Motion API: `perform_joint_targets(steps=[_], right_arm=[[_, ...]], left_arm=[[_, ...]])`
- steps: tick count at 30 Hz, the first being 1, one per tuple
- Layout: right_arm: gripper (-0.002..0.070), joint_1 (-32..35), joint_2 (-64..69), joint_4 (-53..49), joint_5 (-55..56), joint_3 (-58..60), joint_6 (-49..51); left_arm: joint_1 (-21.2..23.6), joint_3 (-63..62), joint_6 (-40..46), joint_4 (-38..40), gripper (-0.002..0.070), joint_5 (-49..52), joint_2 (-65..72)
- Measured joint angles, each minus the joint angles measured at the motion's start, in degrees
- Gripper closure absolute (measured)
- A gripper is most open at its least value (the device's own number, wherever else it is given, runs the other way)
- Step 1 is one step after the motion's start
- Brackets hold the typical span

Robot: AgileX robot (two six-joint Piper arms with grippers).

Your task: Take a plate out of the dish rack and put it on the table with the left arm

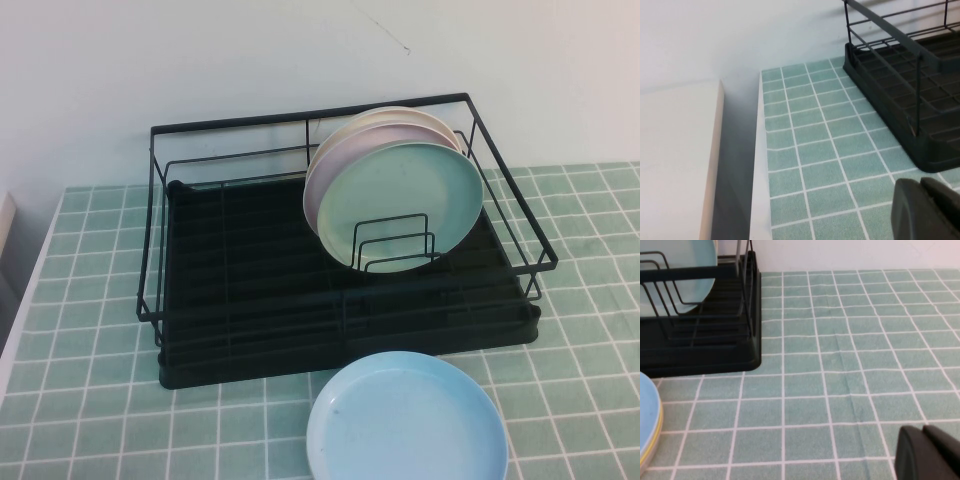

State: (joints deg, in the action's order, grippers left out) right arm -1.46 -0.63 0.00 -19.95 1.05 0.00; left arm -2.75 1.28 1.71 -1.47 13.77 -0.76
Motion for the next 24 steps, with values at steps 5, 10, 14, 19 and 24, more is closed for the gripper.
perform_joint_targets(steps=[5, 10, 14, 19, 24], right_arm=[[0.0678, 0.0, 0.0, 0.0, 0.0, 0.0, 0.0], [0.0678, 0.0, 0.0, 0.0, 0.0, 0.0, 0.0], [0.0678, 0.0, 0.0, 0.0, 0.0, 0.0, 0.0], [0.0678, 0.0, 0.0, 0.0, 0.0, 0.0, 0.0], [0.0678, 0.0, 0.0, 0.0, 0.0, 0.0, 0.0]], left_arm=[[0.0, 0.0, 0.0, 0.0, 0.0678, 0.19, 0.0], [0.0, 0.0, 0.0, 0.0, 0.0678, 1.93, 0.0], [0.0, 0.0, 0.0, 0.0, 0.0678, 0.02, 0.0], [0.0, 0.0, 0.0, 0.48, 0.0678, -13.31, 0.0], [0.0, 0.0, 0.0, 0.74, 0.0678, -31.73, 0.0]])
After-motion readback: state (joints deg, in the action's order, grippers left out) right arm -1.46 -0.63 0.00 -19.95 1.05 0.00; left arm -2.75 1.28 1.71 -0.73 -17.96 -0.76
